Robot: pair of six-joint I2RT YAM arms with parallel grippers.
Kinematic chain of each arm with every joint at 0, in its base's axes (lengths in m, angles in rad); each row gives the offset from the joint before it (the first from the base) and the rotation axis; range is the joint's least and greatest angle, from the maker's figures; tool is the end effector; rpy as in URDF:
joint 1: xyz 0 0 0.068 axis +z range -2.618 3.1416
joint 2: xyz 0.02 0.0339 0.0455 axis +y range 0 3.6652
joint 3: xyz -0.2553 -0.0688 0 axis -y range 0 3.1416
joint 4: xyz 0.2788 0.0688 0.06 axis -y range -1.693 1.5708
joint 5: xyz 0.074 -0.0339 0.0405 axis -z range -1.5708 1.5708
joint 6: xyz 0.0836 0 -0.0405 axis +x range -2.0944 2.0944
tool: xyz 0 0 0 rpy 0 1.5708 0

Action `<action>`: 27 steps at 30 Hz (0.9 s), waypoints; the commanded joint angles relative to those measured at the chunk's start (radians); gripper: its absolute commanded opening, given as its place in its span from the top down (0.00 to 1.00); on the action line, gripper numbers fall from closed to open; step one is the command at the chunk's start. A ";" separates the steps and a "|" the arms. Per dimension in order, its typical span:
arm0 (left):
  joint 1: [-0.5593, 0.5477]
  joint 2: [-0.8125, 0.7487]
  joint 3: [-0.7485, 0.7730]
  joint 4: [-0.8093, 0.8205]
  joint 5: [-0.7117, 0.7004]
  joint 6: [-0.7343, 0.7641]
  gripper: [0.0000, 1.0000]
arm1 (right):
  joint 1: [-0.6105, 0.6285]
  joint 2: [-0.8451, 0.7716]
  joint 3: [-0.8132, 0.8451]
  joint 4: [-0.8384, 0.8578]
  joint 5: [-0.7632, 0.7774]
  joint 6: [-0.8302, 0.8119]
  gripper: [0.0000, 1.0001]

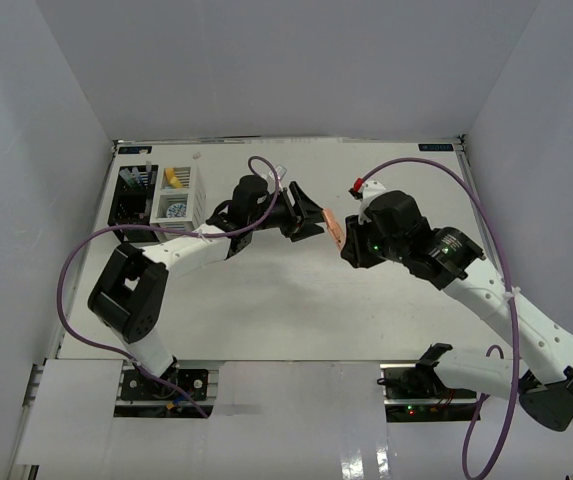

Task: Sort the stationery into containers
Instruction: Close the pen cap on the pen.

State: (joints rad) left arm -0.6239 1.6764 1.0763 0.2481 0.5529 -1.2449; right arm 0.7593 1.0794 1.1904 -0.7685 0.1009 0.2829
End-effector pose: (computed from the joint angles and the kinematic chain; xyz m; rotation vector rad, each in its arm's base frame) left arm 0.3372 -0.2968 0.2094 -0.2655 2.2987 -1.6570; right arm 0.2193 0.1965 0.3330 -0.4794 2.2123 0.4544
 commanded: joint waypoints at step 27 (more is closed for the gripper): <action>0.004 -0.129 0.011 0.026 0.007 0.006 0.34 | -0.002 -0.096 -0.106 0.218 0.022 0.022 0.92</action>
State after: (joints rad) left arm -0.6239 1.6108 1.0782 0.2638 0.5545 -1.2354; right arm 0.7593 1.0149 1.0863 -0.6170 0.1036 0.3046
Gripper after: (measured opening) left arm 0.660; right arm 0.307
